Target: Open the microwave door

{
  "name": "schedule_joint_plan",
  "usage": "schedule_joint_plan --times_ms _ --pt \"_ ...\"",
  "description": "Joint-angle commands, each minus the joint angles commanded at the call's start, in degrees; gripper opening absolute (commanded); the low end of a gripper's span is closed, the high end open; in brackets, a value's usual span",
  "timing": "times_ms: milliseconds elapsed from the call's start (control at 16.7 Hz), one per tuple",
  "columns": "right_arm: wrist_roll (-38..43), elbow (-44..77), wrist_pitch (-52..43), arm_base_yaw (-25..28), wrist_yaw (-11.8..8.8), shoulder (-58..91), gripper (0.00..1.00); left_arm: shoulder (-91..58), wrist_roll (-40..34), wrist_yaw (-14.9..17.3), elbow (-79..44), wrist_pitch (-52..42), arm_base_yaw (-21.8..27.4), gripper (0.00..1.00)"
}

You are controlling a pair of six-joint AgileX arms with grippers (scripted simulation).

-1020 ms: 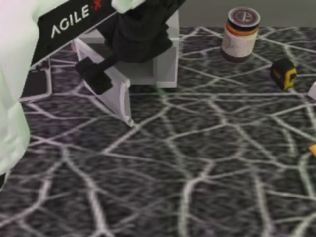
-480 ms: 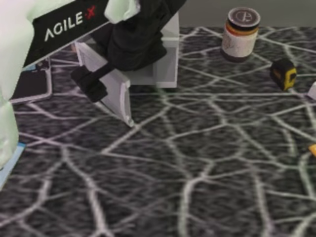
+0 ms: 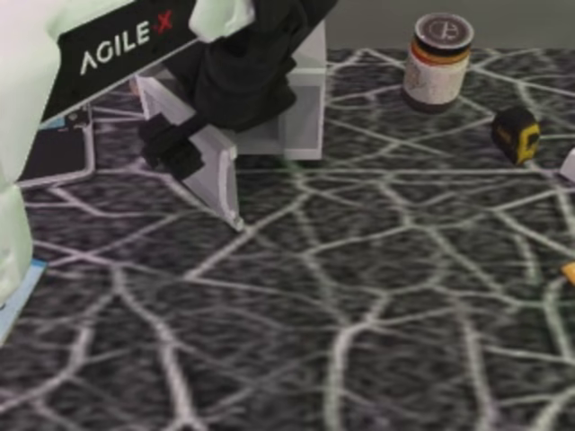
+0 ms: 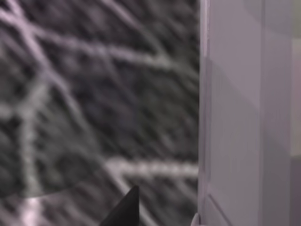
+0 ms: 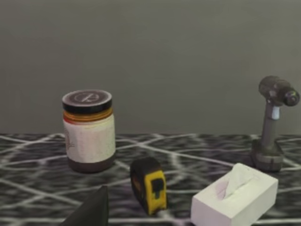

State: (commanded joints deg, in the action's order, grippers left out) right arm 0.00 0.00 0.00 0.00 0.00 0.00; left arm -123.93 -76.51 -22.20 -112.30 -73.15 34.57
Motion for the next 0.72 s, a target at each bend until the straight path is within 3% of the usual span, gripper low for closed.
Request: schedule_joint_plan --times_ms 480,720 --pt "0.0 0.0 0.0 0.0 0.0 0.0 1.00 0.0 0.0 0.0 0.0 0.0 0.0 0.02" --pt "0.0 0.0 0.0 0.0 0.0 0.0 1.00 0.0 0.0 0.0 0.0 0.0 0.0 0.00"
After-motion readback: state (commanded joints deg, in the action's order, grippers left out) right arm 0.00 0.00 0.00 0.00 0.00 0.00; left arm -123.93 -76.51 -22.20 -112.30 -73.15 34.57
